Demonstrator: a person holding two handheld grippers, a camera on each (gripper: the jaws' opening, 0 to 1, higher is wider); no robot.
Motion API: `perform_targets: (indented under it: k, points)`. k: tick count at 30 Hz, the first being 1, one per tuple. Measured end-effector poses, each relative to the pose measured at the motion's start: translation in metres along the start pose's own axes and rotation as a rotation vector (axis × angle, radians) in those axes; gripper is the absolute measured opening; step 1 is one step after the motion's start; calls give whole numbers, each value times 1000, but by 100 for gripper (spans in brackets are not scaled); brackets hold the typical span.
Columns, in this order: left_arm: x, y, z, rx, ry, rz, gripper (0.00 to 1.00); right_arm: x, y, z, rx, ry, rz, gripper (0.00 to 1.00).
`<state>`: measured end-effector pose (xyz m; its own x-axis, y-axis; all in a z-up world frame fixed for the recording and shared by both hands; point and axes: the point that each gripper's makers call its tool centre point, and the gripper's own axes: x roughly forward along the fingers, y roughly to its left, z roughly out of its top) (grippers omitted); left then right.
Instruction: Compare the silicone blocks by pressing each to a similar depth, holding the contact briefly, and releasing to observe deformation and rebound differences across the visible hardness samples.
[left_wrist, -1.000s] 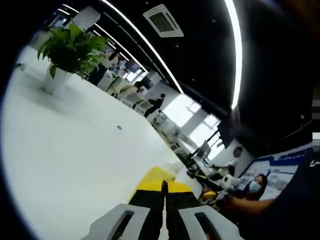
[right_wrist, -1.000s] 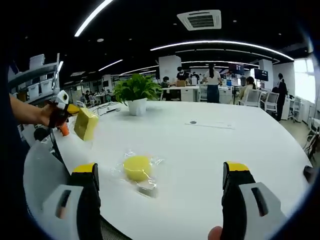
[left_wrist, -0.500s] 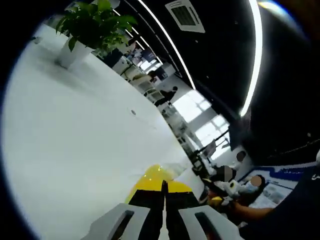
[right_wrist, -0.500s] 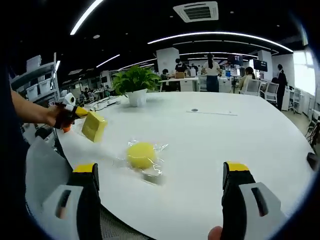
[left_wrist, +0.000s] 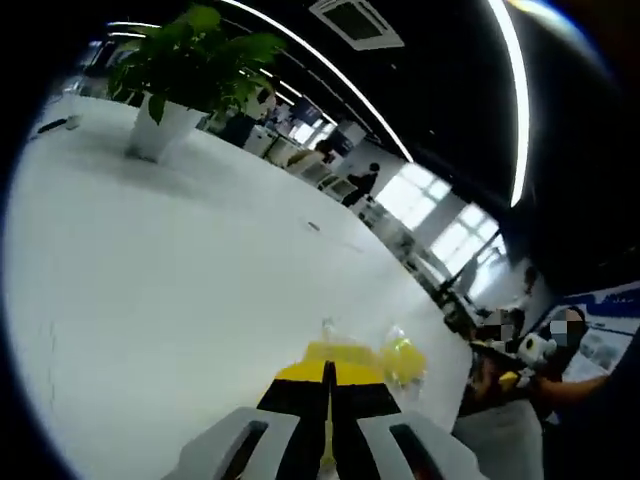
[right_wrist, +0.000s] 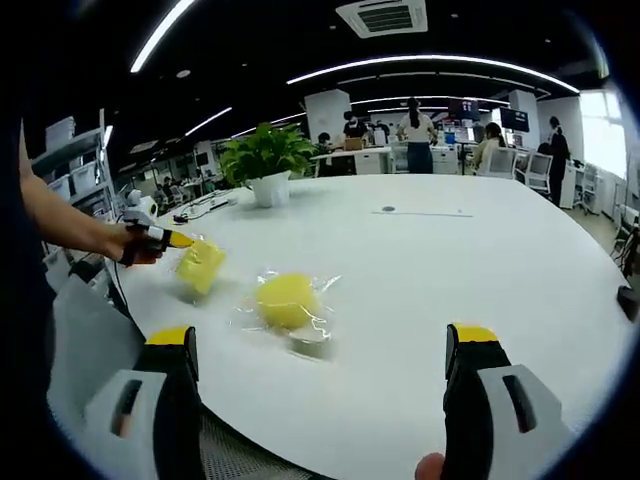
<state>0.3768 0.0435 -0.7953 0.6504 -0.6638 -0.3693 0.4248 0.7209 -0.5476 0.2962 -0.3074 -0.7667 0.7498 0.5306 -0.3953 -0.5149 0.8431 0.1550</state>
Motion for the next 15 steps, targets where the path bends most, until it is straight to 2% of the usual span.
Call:
perform_targets:
  k: [1,4,7,11,15]
  points:
    - [2,2,-3,18,13,-7,0,0,0,0,1,2,-1,97]
    - [7,13,-16,77,91,45,0,0,-2,1,9,3,-7,97]
    - [11,24,-25,148,125,92,0,0,-3,2,23,-1,-12,97]
    - [14,29,-32,201,157,82,0,-1,-5,-1,17,9,-13,97]
    - [16,29,-30,244,172,70,0,-4,-6,-2,23,20,-15,97]
